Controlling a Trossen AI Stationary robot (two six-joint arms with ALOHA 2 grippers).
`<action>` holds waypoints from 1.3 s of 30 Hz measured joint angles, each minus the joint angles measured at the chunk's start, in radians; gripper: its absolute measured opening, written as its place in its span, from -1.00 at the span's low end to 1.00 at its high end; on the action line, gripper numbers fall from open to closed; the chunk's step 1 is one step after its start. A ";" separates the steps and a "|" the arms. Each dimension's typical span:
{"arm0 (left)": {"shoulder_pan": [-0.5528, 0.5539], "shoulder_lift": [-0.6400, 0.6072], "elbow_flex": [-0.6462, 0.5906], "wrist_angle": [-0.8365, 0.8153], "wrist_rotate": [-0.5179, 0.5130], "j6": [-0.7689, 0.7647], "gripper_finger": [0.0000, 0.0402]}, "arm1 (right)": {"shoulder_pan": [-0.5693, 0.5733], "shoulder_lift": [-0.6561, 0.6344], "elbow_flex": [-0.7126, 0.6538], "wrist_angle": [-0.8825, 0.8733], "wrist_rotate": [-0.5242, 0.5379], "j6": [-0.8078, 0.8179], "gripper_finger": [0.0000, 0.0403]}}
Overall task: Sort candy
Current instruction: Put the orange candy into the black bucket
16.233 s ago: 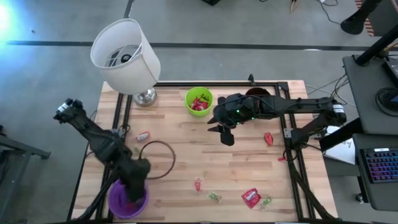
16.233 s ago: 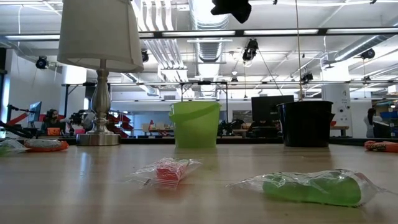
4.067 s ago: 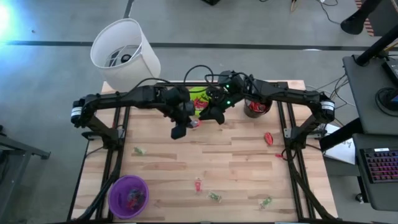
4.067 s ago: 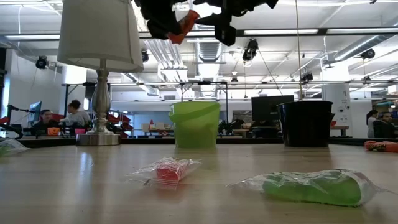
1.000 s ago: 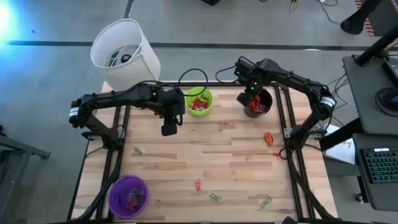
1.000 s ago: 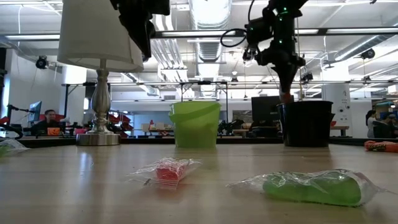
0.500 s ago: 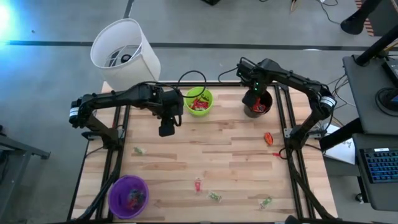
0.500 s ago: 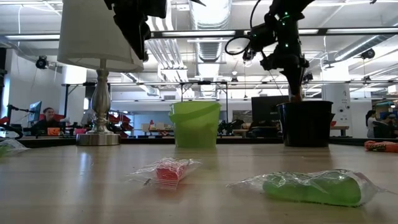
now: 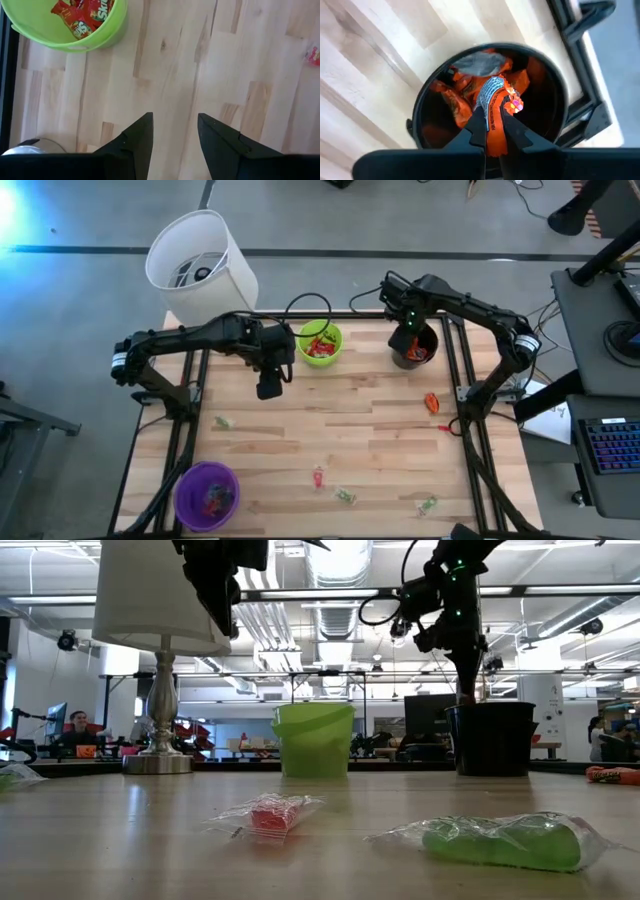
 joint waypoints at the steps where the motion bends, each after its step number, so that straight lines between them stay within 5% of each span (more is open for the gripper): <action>1: 0.000 0.000 0.000 0.000 0.000 -0.011 -0.32 | 0.000 0.000 0.000 0.007 0.012 -0.022 -0.94; 8: 0.000 0.000 0.000 0.000 0.000 -0.041 -0.32 | -0.001 0.000 0.000 0.007 0.100 -0.088 -0.94; 39: 0.000 0.000 0.000 -0.029 0.000 -0.090 -0.32 | -0.006 0.000 -0.011 -0.059 -0.001 -0.076 -0.94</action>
